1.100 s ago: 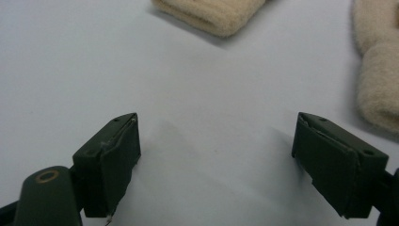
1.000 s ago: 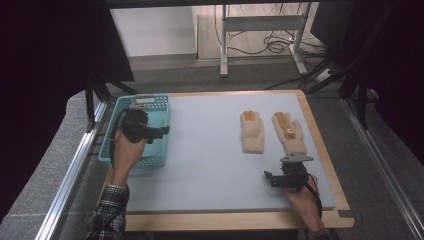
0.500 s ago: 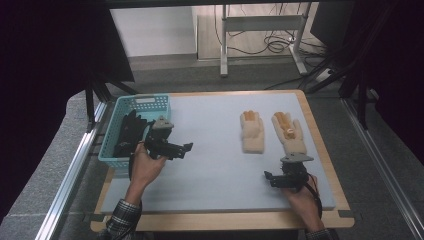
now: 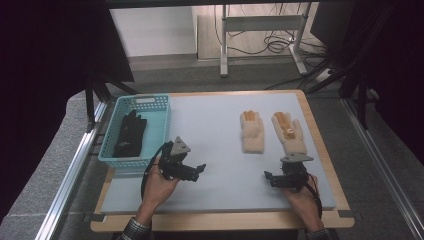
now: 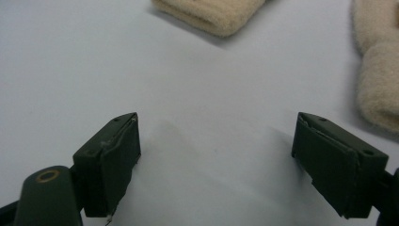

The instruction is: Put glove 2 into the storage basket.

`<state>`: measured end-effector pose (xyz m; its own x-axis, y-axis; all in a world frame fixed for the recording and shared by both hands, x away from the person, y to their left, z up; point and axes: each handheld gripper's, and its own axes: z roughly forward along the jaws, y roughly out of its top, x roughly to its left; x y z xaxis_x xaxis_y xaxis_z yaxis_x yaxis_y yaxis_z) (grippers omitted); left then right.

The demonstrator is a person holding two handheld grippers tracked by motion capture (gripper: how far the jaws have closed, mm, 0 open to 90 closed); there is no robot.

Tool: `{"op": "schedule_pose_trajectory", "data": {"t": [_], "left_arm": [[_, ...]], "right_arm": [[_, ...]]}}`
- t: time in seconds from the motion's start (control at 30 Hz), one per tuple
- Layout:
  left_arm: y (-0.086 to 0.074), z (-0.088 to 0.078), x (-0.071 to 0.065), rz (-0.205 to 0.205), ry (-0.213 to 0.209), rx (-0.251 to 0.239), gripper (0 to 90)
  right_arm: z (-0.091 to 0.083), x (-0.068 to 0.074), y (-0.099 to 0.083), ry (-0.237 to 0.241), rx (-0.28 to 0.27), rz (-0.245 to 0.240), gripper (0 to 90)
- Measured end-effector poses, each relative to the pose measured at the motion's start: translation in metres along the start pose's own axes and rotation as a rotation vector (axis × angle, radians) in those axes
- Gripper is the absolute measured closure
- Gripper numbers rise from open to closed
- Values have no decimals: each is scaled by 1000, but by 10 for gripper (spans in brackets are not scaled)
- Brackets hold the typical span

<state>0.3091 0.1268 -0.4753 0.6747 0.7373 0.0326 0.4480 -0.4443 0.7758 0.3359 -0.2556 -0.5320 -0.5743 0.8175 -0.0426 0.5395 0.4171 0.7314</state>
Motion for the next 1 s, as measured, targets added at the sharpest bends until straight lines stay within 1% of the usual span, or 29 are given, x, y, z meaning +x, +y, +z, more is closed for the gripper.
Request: {"op": "schedule_pose_trajectory", "data": {"t": [0.07,0.1,0.13,0.2,0.27,0.3,0.4,0.47,0.5,0.53,0.57,0.6,0.63,0.73,0.77,0.83,0.87,1.0], "left_arm": [[-8,4,-4,-7,-6,7,13],[-8,4,-4,-7,-6,7,12],[-15,8,-7,-21,-19,10,13],[-23,12,-8,-34,-27,19,13],[-30,14,-9,-41,-20,28,13],[-30,14,-9,-41,-20,28,13],[-42,19,-8,-67,-10,38,13],[-48,21,-8,-70,-3,50,13],[-48,21,-8,-70,-3,50,13],[-53,24,-8,-69,13,70,13],[-53,24,-8,-69,13,70,13],[-57,28,-8,-63,25,94,13],[-58,29,-7,-64,31,100,13],[-62,31,-5,-83,30,112,13],[-62,31,-5,-83,30,112,13],[-67,34,-3,-100,24,127,9],[-68,34,-1,-119,14,123,11],[-69,33,-1,-124,16,121,16]], "right_arm": [[0,0,0,0,0,0,154],[0,0,0,0,0,0,154],[0,0,0,0,0,-1,155],[0,0,0,1,0,0,158],[0,0,0,1,0,1,159],[0,0,0,1,0,1,159],[0,0,0,0,0,1,159],[0,0,0,0,0,0,159],[0,0,0,0,0,0,159],[0,0,0,0,0,1,162],[0,0,0,0,0,1,162],[0,-1,0,-3,-2,1,171],[0,-1,0,-3,-3,2,177],[-1,-1,0,-8,-8,8,212],[-1,-1,0,-8,-8,8,212],[-2,-2,0,-13,-14,17,251],[-2,-2,0,-15,-14,19,256],[-2,-3,0,-13,-22,30,279]]}}
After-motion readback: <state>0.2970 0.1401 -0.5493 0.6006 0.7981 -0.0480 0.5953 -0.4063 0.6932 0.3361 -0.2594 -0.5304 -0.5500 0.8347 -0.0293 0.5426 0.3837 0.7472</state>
